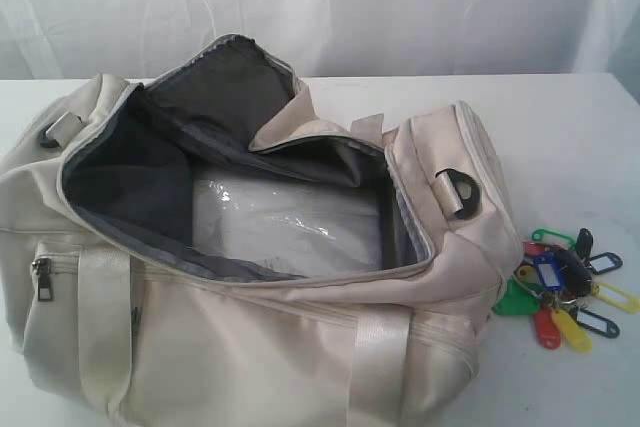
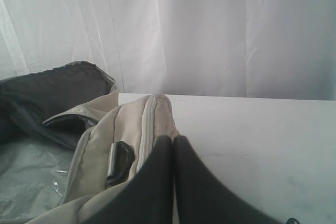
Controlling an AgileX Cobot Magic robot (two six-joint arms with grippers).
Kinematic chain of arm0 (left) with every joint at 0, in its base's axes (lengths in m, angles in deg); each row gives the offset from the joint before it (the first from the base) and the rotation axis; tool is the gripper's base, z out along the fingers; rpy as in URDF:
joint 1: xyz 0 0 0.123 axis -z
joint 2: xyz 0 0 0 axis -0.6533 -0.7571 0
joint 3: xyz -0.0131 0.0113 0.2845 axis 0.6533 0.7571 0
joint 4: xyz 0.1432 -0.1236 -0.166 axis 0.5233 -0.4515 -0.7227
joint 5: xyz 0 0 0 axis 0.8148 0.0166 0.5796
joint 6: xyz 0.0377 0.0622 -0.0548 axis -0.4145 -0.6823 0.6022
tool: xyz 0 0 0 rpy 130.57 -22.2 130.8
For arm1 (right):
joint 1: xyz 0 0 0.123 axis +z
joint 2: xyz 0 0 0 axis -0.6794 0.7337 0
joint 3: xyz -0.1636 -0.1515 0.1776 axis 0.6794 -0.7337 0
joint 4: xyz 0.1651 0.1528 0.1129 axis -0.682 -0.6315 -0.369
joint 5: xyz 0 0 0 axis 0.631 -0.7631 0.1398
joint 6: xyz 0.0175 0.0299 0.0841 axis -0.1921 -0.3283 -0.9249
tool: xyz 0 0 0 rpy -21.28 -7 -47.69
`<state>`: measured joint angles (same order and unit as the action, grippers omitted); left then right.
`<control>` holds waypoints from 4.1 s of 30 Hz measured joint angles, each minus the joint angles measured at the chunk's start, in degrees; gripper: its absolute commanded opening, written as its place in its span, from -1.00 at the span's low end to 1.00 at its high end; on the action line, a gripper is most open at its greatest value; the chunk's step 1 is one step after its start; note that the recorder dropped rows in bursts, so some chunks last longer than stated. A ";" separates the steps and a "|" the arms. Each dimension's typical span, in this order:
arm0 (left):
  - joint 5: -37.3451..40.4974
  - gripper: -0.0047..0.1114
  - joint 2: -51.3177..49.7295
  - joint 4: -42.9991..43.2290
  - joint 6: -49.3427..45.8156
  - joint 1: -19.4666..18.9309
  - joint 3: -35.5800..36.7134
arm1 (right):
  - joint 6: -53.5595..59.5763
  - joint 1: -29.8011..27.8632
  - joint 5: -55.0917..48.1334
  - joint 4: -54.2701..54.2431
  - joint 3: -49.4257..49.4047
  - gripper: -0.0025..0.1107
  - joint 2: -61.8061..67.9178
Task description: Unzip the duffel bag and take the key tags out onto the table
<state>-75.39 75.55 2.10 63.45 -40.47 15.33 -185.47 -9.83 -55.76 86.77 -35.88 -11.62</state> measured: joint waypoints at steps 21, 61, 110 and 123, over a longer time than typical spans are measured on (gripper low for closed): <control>12.17 -0.92 0.00 -50.97 -63.29 -0.05 6.01 | 0.00 0.00 0.11 0.00 0.00 -0.96 0.00; 18.67 -0.92 0.00 -63.55 -82.18 -3.55 11.85 | 0.00 0.00 0.11 0.00 0.00 -0.96 0.00; 18.81 -0.92 0.00 -63.55 -82.18 -3.55 11.85 | 70.55 -28.70 4.05 -68.39 -6.84 -0.96 -10.32; 18.81 -0.92 0.00 -63.55 -82.18 -3.55 11.85 | 73.92 -28.70 -3.16 -72.75 -11.25 -0.96 -13.27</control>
<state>-56.58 75.55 -61.45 -18.73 -44.03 27.18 -111.54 -38.53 -58.92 14.02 -47.13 -24.89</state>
